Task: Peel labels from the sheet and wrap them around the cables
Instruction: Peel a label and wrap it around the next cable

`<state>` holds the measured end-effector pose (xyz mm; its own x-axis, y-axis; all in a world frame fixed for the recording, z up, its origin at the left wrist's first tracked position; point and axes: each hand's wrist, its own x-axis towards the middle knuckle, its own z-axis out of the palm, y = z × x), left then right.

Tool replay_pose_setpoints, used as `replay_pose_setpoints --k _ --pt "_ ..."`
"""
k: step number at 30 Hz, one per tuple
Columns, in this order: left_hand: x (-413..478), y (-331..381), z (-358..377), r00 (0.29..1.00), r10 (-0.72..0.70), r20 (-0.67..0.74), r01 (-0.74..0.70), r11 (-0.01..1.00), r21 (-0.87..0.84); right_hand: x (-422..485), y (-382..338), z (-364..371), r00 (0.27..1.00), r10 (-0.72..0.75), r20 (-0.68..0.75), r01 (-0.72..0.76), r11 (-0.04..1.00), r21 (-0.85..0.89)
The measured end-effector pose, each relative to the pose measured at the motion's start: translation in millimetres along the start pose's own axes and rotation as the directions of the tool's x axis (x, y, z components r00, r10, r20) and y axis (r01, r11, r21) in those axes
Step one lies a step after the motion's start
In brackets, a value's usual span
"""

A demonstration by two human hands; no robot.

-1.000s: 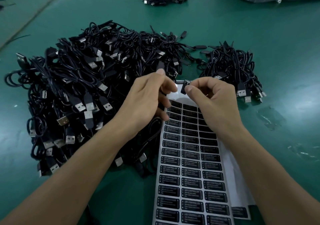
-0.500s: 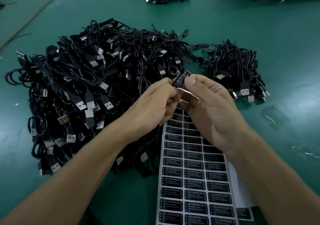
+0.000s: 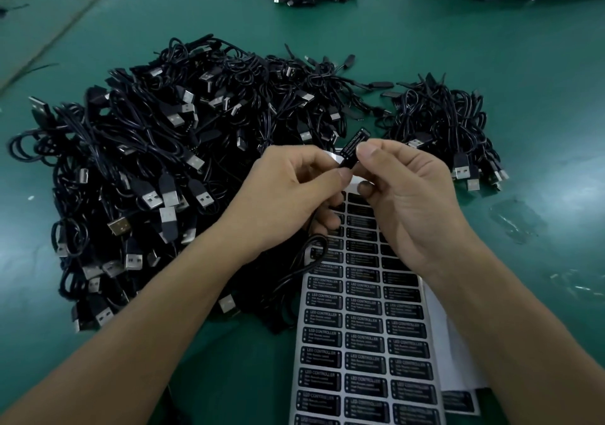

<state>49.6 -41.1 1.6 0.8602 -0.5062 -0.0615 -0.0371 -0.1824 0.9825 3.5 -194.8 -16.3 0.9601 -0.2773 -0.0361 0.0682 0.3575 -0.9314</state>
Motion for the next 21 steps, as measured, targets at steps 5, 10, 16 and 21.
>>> replay_pose_setpoints --k 5,10,16,21 --pt "1.6 1.1 -1.1 1.000 -0.017 -0.010 0.016 0.996 -0.088 0.1 -1.0 -3.9 1.000 0.002 0.006 -0.001 0.997 -0.074" --pt "2.0 1.1 -2.8 0.998 -0.036 0.042 0.039 0.997 -0.069 0.3 0.6 -2.6 1.000 -0.030 0.009 0.031 0.984 -0.176" --pt "2.5 0.5 -6.8 0.994 -0.040 0.099 0.039 0.999 0.016 0.7 -0.6 -1.8 0.999 -0.026 0.025 0.029 0.987 -0.155" --pt "3.1 1.5 -7.8 0.990 -0.041 0.138 0.037 0.999 0.027 1.8 -2.0 -4.7 0.998 -0.034 0.055 0.042 0.988 -0.150"
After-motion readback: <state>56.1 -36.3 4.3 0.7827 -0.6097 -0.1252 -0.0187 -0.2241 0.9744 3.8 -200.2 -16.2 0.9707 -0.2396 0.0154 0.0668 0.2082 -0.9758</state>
